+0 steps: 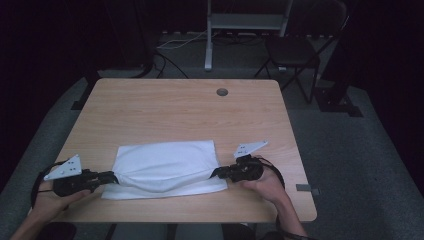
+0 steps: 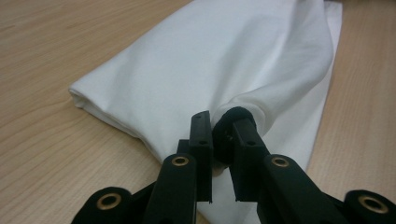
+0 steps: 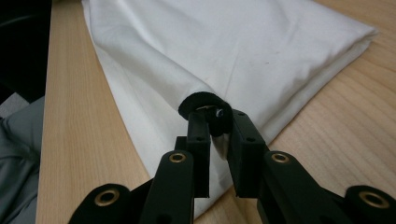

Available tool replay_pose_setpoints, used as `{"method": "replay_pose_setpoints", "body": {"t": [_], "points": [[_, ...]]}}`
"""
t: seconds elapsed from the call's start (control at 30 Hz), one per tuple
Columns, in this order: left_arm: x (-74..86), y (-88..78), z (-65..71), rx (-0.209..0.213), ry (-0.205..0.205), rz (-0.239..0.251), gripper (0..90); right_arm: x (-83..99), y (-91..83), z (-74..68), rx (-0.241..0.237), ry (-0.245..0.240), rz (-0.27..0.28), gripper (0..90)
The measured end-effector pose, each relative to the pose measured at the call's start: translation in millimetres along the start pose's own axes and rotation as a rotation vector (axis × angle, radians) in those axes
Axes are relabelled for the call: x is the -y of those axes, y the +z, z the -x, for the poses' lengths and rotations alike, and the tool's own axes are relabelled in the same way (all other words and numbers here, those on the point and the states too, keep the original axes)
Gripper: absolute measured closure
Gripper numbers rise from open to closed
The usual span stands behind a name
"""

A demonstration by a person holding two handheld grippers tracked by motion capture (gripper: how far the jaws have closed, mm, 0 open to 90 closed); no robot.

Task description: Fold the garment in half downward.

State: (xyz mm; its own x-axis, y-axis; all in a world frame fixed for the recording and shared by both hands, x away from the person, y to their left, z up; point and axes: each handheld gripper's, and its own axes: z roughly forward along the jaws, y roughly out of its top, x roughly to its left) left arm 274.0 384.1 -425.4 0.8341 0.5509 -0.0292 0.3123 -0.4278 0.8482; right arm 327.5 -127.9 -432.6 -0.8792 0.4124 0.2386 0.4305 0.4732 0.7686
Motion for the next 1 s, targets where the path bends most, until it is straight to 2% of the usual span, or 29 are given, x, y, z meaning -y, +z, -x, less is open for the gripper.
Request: {"method": "replay_pose_setpoints", "body": {"t": [0.23, 0.47, 0.6, 0.7, 0.77, 0.8, 0.87, 1.0], "points": [[1.5, -5.1, -3.2, 0.008, -0.019, 0.008, 75.3, -0.8, -2.6, -2.1, -0.027, -0.022, -0.051, 77.3], [-0.3, -13.8, -9.5, -0.007, -0.035, 0.032, 70.7, -0.9, -7.0, -6.3, -0.073, -0.075, -0.132, 70.3], [-5.8, -22.2, -18.9, -0.021, -0.067, 0.077, 68.5, -5.2, -16.3, -4.7, -0.081, -0.078, -0.095, 64.9], [-9.5, -22.3, -21.9, -0.033, -0.077, 0.084, 67.5, -9.5, -19.9, -2.8, -0.079, -0.066, -0.054, 61.9], [-15.2, -16.1, -23.0, -0.038, -0.075, 0.078, 65.8, -13.9, -19.6, -0.5, -0.071, -0.049, -0.009, 59.5], [-17.0, -13.2, -23.3, -0.041, -0.074, 0.073, 65.2, -17.8, -17.4, 1.2, -0.069, -0.038, 0.027, 58.0], [-22.0, -1.3, -22.3, -0.048, -0.058, 0.042, 65.2, -23.6, -11.5, 2.0, -0.049, -0.013, 0.059, 55.5], [-25.7, 21.2, -13.1, -0.023, -0.015, -0.038, 64.4, -30.0, 7.8, -2.9, -0.01, -0.026, 0.012, 54.3]]}}
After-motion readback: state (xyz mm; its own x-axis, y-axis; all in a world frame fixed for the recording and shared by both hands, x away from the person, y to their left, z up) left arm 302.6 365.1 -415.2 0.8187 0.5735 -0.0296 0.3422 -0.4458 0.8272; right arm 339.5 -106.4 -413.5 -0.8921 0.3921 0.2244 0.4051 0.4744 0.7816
